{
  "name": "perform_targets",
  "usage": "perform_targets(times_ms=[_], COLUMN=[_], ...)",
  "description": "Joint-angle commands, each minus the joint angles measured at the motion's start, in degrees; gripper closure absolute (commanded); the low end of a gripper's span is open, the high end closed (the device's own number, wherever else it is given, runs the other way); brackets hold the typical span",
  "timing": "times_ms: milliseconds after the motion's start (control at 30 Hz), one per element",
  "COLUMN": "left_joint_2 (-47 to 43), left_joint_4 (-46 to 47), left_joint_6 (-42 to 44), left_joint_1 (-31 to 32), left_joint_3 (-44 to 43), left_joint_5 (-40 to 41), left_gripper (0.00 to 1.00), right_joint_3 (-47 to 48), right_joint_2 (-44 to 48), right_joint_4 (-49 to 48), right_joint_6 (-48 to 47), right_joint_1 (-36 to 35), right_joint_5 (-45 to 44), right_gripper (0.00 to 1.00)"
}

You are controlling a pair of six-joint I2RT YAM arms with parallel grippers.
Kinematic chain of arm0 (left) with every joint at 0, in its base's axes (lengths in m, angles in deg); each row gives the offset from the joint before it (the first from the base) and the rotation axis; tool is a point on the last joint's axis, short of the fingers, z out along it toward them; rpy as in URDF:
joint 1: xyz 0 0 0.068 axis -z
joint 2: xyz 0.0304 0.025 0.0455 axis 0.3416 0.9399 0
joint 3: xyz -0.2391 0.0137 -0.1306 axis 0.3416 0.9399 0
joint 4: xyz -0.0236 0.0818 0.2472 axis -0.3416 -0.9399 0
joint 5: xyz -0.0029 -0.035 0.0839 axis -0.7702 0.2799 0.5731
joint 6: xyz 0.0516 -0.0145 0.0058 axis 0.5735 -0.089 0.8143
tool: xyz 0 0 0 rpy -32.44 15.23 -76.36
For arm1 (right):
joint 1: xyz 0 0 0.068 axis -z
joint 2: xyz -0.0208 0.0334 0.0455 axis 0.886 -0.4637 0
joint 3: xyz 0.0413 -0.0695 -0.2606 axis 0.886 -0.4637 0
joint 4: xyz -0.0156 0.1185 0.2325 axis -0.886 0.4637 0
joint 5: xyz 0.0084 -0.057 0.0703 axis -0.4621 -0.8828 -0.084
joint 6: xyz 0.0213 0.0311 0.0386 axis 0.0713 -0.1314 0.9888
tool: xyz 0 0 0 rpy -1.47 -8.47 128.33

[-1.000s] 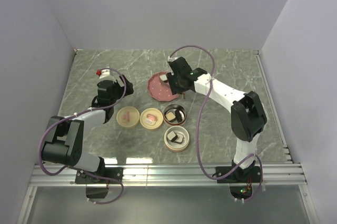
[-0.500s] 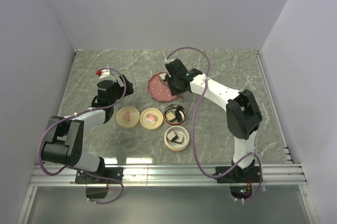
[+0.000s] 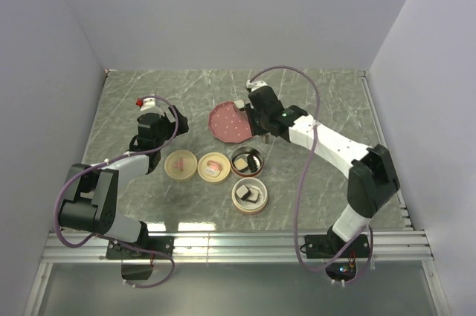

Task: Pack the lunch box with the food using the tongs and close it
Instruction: Pick up the food using the clamp, then place the food into the lunch box

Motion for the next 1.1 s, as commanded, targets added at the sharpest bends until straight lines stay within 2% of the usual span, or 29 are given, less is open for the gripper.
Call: perform_targets(times_ms=[0,233,367,567,833,1067], left_joint_2=[-1.7,-1.44,-1.53,-1.53,-1.61,-1.44], left_joint_4=[2.58,2.58,2.58,2.76,2.76,2.85], left_joint_6=[-0.82,-0.82,-0.91,-0.91,-0.91,-1.0], left_joint_1=[-0.28,-0.37,-0.37,-0.46,-0.46,-0.46], left_joint_3=[-0.28,-0.37,-0.37,-0.37,-0.37,-0.37], left_joint_5=[-0.64,-0.82,-0.91,-1.0,-1.26,-1.44], left_gripper=[0.01,0.0,0.01,0.01,0.0,0.0], right_joint_3=[-3.58,-15.45,-21.95,-28.03,-34.89,-39.81], right_joint_2=[7.35,20.98,31.16,41.19,48.24,50.61], right_joint_4=[-4.92,-5.62,-5.62,-2.9,2.02,0.88], right_joint_6=[0.73,1.43,4.07,8.9,14.7,15.67], right_joint_1=[-0.23,-2.43,-5.41,-9.63,-12.89,-14.38], right_joint_5=[-0.71,1.58,1.75,-0.09,-1.58,1.58], right_gripper=[1.0,1.0,1.0,1.0,1.0,1.0])
